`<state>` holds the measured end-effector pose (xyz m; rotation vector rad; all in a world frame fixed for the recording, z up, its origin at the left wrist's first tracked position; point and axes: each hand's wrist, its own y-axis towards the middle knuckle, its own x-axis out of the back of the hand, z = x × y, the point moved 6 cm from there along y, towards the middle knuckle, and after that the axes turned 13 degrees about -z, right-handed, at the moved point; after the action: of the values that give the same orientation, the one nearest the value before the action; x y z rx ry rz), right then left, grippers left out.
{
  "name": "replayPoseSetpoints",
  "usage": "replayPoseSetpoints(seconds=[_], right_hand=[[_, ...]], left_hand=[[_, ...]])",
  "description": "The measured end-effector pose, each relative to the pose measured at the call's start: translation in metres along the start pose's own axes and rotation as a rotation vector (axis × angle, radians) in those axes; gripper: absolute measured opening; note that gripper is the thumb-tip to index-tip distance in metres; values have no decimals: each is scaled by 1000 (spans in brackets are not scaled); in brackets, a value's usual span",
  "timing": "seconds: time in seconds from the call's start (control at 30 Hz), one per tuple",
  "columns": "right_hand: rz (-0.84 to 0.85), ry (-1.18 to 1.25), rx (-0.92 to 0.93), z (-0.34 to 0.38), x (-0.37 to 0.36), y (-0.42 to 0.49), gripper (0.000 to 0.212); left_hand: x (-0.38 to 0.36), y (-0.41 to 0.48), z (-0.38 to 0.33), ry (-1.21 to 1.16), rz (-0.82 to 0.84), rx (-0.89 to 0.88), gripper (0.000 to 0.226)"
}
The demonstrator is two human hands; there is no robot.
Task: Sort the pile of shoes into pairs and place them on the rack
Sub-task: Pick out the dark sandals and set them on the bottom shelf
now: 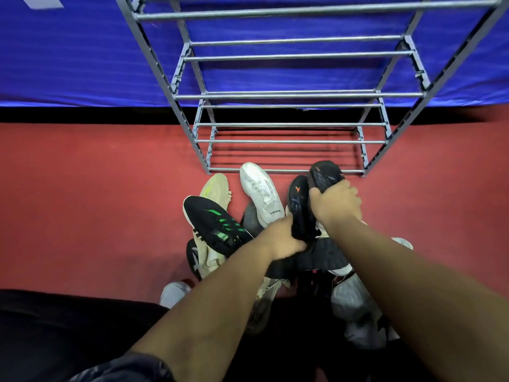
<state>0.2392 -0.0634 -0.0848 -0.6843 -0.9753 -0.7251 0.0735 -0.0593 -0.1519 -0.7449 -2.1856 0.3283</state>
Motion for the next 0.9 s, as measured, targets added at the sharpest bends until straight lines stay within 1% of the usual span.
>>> replayPoseSetpoints(seconds=[0.03, 0.07, 0.1, 0.13, 0.2, 0.27, 0.3, 0.33, 0.37, 0.4, 0.43, 0.47, 0.5, 0.53, 0.57, 0.63, 0.7, 0.77, 0.8, 0.83, 0.9], right_hand=[[13, 41, 26, 5, -2, -4, 70], [24, 78, 48, 12, -2, -9, 70], [36, 105, 63, 17, -4, -14, 69], [46, 126, 77, 24, -5, -20, 68], [84, 173, 75, 34, -13, -28, 68], [155, 198, 84, 42, -22, -33, 72], [221, 208, 111, 45, -29, -34, 67], [299, 206, 133, 48, -34, -37, 54], [369, 192, 153, 47, -40, -37, 45], [409, 161, 161, 45, -44, -38, 47], [419, 125, 178, 40, -49, -36, 48], [394, 69, 189, 35, -49, -37, 44], [333, 12, 204, 28, -51, -36, 38], [248, -61, 202, 21, -47, -37, 41], [168, -136, 210, 12, -46, -39, 51], [99, -277, 216, -6, -46, -47, 71], [164, -355, 188, -21, -56, -52, 86], [273, -337, 153, -31, -68, -55, 94], [319, -336, 169, -31, -73, -56, 99], [348, -345, 201, -31, -77, -56, 105], [376, -367, 242, -28, -80, -56, 117]], left_hand=[[9, 2, 4, -14, 0, 38, 62], [21, 7, 10, -30, -35, 80, 44], [33, 12, 18, -67, -95, 130, 30], [43, 18, 28, -137, -170, 185, 23], [60, 24, 45, -322, -308, 312, 22], [69, 21, 51, -455, -391, 401, 24], [70, 21, 53, -498, -411, 437, 27], [70, 23, 53, -530, -430, 470, 32], [70, 23, 54, -534, -444, 502, 39], [70, 23, 55, -489, -462, 529, 48], [69, 24, 56, -411, -472, 538, 58], [66, 24, 56, -331, -455, 521, 65], [62, 24, 54, -259, -423, 480, 67], [57, 24, 52, -199, -383, 430, 68], [52, 25, 51, -144, -360, 381, 72], [46, 31, 56, -49, -364, 342, 85], [43, 40, 61, -51, -378, 347, 98], [44, 43, 56, -91, -349, 346, 114], [43, 46, 55, -99, -315, 332, 121], [41, 48, 55, -87, -271, 316, 125], [40, 53, 56, -21, -203, 285, 125]])
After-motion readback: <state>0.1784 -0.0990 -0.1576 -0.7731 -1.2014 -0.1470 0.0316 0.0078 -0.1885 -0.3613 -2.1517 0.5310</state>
